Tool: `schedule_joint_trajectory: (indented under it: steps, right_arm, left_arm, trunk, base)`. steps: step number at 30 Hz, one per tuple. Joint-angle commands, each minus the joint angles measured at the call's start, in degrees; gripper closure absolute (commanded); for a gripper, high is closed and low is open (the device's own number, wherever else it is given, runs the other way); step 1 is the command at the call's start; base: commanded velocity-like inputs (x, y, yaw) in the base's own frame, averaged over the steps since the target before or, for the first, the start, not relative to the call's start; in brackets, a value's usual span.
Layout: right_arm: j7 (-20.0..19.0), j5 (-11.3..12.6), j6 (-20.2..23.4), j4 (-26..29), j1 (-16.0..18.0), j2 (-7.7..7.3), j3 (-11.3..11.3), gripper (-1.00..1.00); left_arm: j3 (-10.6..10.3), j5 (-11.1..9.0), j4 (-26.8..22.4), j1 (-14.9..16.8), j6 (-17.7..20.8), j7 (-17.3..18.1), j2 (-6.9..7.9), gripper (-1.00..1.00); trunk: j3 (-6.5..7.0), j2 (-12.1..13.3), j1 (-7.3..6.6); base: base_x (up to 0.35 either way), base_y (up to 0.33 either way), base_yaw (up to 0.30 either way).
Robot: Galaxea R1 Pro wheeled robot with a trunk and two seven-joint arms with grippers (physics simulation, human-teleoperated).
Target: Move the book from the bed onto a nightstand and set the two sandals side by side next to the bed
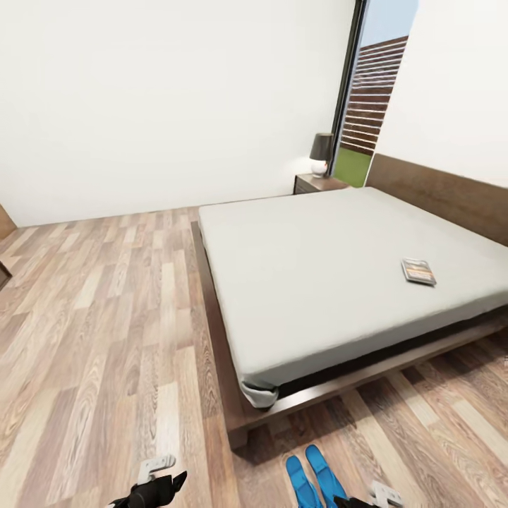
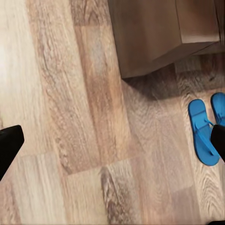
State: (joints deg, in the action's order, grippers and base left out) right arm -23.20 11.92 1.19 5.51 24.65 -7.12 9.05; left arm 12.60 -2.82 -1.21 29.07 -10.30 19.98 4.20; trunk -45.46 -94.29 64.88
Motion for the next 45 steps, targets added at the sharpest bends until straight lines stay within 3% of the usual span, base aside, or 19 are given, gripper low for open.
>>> schedule_joint_trajectory:
  steps: [1,45]
  right_arm:
    - [-0.3,0.3,0.1,-0.1,0.0,0.00,0.3,-1.00]
    - [-0.3,0.3,0.1,-0.1,0.0,0.15,0.3,-1.00]
  left_arm:
    - [0.1,-0.3,0.1,0.0,-0.1,0.3,0.02,-1.00]
    - [0.1,-0.3,0.1,0.0,-0.1,0.3,-0.06,-1.00]
  trunk:
    - [-0.04,0.0,-0.01]
    - [-0.04,0.0,-0.01]
  base:
    - [0.000,0.000,-0.300]
    - [0.000,0.000,-0.300]
